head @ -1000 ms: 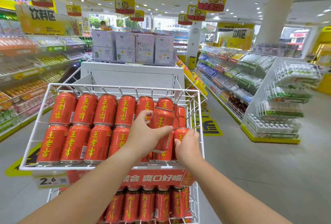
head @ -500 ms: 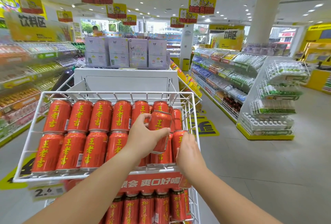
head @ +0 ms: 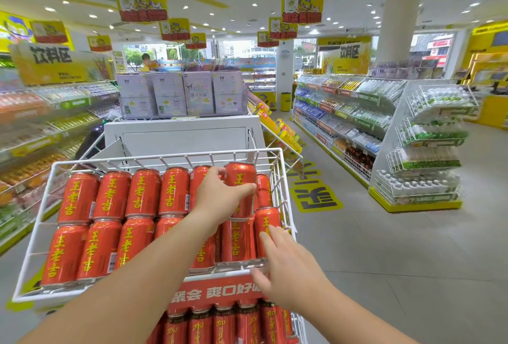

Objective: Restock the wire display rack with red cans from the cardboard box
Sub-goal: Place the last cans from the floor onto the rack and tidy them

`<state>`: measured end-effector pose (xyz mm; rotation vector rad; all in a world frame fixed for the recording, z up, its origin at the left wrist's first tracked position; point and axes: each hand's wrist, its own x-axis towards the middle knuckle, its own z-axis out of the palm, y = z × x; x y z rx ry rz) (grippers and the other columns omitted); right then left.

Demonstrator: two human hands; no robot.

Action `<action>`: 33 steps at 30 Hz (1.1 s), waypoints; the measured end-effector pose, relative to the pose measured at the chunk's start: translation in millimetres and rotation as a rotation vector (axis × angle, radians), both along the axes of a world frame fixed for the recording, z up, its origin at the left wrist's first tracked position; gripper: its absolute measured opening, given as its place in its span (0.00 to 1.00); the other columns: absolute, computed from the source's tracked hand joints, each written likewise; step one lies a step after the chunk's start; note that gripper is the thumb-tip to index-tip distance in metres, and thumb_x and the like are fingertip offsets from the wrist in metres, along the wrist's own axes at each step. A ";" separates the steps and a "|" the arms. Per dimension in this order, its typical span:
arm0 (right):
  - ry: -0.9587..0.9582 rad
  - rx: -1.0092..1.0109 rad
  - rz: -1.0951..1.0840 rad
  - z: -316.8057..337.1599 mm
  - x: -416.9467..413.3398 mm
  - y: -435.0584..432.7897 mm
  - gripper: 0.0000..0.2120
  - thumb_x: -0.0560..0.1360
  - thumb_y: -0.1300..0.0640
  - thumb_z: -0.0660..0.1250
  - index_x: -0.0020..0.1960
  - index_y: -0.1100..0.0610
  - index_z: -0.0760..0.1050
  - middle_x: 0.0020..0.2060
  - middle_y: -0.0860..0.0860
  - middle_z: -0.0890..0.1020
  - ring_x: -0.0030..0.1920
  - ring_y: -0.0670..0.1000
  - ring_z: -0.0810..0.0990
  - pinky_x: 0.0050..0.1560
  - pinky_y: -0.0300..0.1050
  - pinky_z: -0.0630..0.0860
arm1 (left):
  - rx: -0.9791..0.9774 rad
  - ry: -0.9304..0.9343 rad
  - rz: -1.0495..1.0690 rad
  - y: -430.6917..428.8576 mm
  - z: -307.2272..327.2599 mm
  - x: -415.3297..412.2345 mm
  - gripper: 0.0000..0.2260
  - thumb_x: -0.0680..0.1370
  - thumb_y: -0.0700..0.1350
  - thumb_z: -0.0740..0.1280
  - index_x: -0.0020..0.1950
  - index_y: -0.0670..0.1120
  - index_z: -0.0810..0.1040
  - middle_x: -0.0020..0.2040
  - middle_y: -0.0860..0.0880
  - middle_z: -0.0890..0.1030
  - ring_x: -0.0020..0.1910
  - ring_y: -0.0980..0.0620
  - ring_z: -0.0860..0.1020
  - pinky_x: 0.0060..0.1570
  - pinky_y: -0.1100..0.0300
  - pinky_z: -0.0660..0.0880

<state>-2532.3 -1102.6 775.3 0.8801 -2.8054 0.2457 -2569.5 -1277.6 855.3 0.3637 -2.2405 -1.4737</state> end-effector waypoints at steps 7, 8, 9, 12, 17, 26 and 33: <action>0.096 0.039 0.011 -11.7 -1.1 13.8 0.36 0.68 0.31 0.61 0.62 0.56 0.82 0.61 0.56 0.83 0.63 0.59 0.80 0.62 0.60 0.77 | -0.143 -0.054 0.064 20.2 5.9 -18.6 0.36 0.61 0.61 0.81 0.63 0.48 0.74 0.56 0.51 0.81 0.54 0.50 0.81 0.58 0.50 0.78; 0.119 0.036 0.007 -14.2 -1.7 16.8 0.37 0.67 0.30 0.61 0.62 0.56 0.82 0.61 0.56 0.83 0.63 0.58 0.81 0.65 0.59 0.74 | -0.156 -0.052 0.064 23.3 5.9 -22.5 0.34 0.62 0.60 0.81 0.62 0.47 0.75 0.55 0.51 0.82 0.53 0.51 0.81 0.58 0.51 0.78; 0.126 0.041 -0.001 -14.6 -2.0 19.6 0.37 0.67 0.30 0.61 0.62 0.56 0.82 0.61 0.57 0.83 0.63 0.58 0.81 0.66 0.58 0.69 | -0.165 -0.058 0.065 26.2 6.2 -25.9 0.32 0.62 0.59 0.82 0.59 0.47 0.77 0.53 0.51 0.83 0.51 0.52 0.82 0.56 0.52 0.79; 0.092 0.024 -0.015 -11.5 -2.4 28.3 0.38 0.65 0.28 0.62 0.62 0.55 0.83 0.62 0.57 0.82 0.63 0.57 0.81 0.64 0.55 0.62 | -0.214 -0.077 0.061 35.6 4.2 -36.8 0.21 0.63 0.58 0.81 0.48 0.48 0.81 0.44 0.51 0.85 0.44 0.53 0.83 0.50 0.52 0.80; 0.125 -0.027 -0.010 -5.5 -3.9 40.2 0.39 0.62 0.28 0.63 0.61 0.54 0.83 0.61 0.55 0.83 0.62 0.55 0.82 0.63 0.53 0.63 | -0.292 -0.028 0.102 43.7 2.5 -49.8 0.23 0.62 0.61 0.77 0.48 0.48 0.83 0.43 0.52 0.84 0.44 0.52 0.83 0.47 0.55 0.79; 0.182 -0.082 0.031 -9.9 -14.0 46.8 0.37 0.70 0.27 0.57 0.60 0.54 0.83 0.60 0.54 0.83 0.61 0.55 0.83 0.63 0.51 0.64 | -0.509 -0.049 0.111 50.4 5.5 -65.1 0.27 0.71 0.59 0.76 0.65 0.48 0.75 0.60 0.44 0.83 0.63 0.40 0.78 0.59 0.52 0.73; 0.125 -0.100 0.025 -10.5 -21.1 48.5 0.42 0.73 0.27 0.42 0.59 0.53 0.84 0.59 0.52 0.84 0.59 0.53 0.84 0.70 0.46 0.51 | -0.849 -0.109 0.203 52.0 3.8 -79.8 0.32 0.73 0.68 0.69 0.67 0.46 0.74 0.57 0.45 0.83 0.63 0.41 0.76 0.58 0.51 0.74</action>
